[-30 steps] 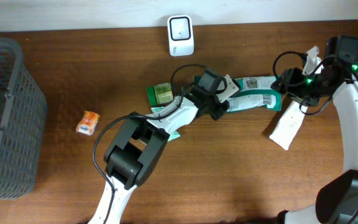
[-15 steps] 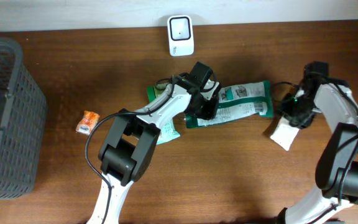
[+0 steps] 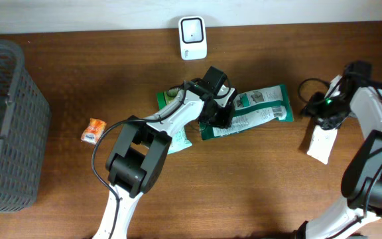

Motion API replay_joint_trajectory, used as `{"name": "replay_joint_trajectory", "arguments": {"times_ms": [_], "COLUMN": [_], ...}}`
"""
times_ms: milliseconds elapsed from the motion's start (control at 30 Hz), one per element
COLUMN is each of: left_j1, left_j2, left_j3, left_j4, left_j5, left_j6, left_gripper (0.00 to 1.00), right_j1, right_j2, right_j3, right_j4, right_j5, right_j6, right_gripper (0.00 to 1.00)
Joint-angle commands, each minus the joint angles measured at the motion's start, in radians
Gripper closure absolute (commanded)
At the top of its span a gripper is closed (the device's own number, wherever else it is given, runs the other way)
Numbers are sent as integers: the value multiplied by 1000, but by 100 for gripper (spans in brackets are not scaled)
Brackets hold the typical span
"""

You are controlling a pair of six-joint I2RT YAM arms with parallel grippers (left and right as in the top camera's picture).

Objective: Scan the item barcode

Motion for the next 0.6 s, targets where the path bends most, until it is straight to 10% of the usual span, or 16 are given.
{"name": "replay_joint_trajectory", "arguments": {"times_ms": [0, 233, 367, 500, 567], "left_j1": [1, 1, 10, 65, 98], "left_j2": [18, 18, 18, 16, 14], "left_j3": [4, 4, 4, 121, 274], "left_j4": [3, 10, 24, -53, -115], "left_j5": [16, 15, 14, 15, -41], "left_j6": [-10, -10, -9, 107, 309], "left_gripper": [97, 97, 97, 97, 74], "right_j1": [-11, -113, -19, 164, 219], "right_j2": [68, 69, 61, 62, 62], "right_j3": [-44, 8, 28, 24, 23], "right_j4": [-18, -65, -143, -184, -152], "right_j5": [141, 158, -221, -189, -101], "right_j6": [29, 67, -53, -26, 69], "right_gripper": [51, 51, 47, 55, 56]}}
